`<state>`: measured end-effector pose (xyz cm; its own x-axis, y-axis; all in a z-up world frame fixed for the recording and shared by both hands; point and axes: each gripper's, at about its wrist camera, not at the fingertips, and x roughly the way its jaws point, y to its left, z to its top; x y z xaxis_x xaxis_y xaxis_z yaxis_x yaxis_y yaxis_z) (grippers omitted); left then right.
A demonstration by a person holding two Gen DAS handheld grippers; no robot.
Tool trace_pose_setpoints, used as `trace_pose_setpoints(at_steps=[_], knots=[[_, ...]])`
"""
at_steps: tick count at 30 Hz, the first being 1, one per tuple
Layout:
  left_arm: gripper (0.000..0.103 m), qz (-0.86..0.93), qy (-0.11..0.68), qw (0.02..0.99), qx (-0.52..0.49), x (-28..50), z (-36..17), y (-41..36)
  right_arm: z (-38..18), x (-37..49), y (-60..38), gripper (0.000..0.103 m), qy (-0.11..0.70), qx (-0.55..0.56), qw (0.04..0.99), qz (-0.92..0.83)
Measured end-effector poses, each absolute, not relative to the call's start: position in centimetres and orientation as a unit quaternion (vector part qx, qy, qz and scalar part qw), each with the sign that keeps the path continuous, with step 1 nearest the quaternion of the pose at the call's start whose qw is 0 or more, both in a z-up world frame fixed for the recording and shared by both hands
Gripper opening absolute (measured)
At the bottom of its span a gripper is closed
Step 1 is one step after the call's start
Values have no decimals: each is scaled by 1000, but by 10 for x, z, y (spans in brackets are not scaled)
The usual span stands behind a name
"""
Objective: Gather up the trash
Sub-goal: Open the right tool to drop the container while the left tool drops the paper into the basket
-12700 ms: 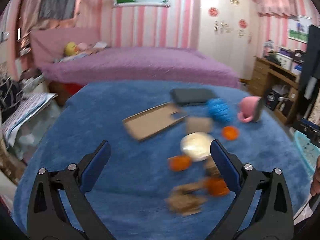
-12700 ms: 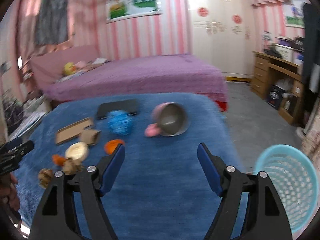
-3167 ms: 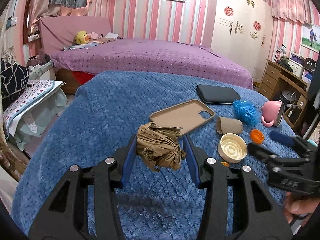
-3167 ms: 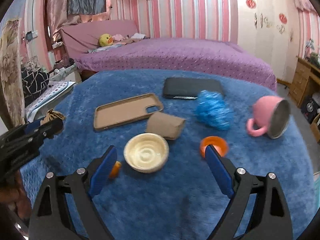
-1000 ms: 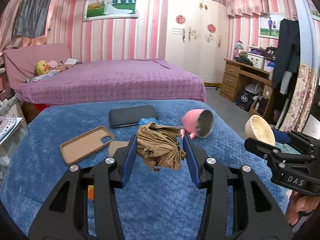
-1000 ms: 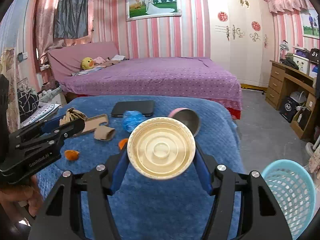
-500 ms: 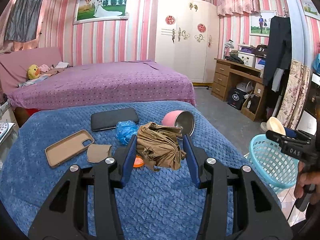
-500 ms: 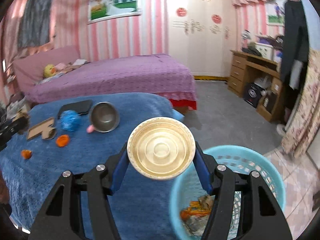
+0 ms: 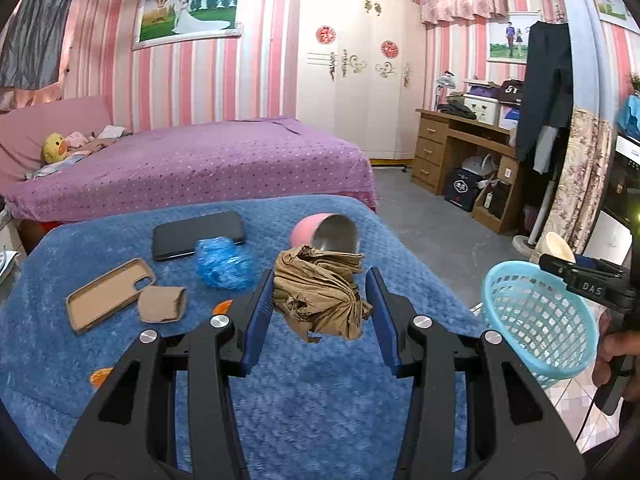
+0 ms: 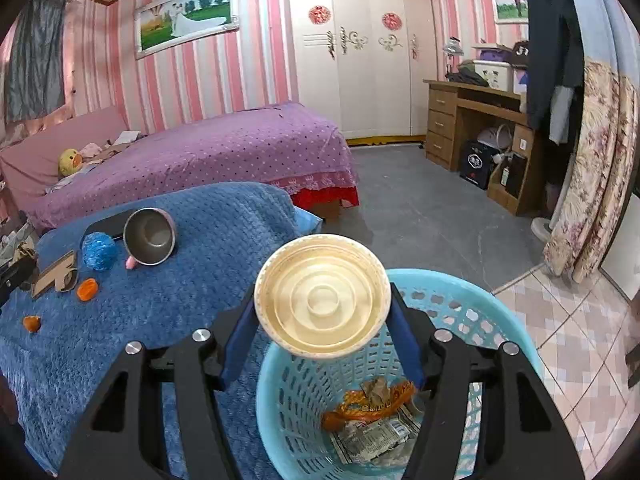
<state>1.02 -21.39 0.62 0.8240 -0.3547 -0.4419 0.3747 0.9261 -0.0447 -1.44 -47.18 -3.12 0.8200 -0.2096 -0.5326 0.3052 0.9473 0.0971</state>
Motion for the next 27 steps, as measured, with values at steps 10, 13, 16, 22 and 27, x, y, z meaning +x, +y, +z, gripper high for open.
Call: trace_pose_setpoints(at_steps=[10,13,16,22,27], knots=[[45,-212,228,950,27,9,2,-241,-33,-15,-480,61,270,98,948,-139],[45,-216,228,949,21,9,2,-245,-34,-19,-480,61,269,96,947,-144],[45,-219,231,948,14,9,2,-249,-35,-19,-480,61,271,89,947,-148],[45,-228,235,945,9,9,2,-259,-34,-20,-488,61,273,101,946,-143],[46,-235,250,939,18,11,0,-278,-36,-22,-494,61,276,103,945,-145]])
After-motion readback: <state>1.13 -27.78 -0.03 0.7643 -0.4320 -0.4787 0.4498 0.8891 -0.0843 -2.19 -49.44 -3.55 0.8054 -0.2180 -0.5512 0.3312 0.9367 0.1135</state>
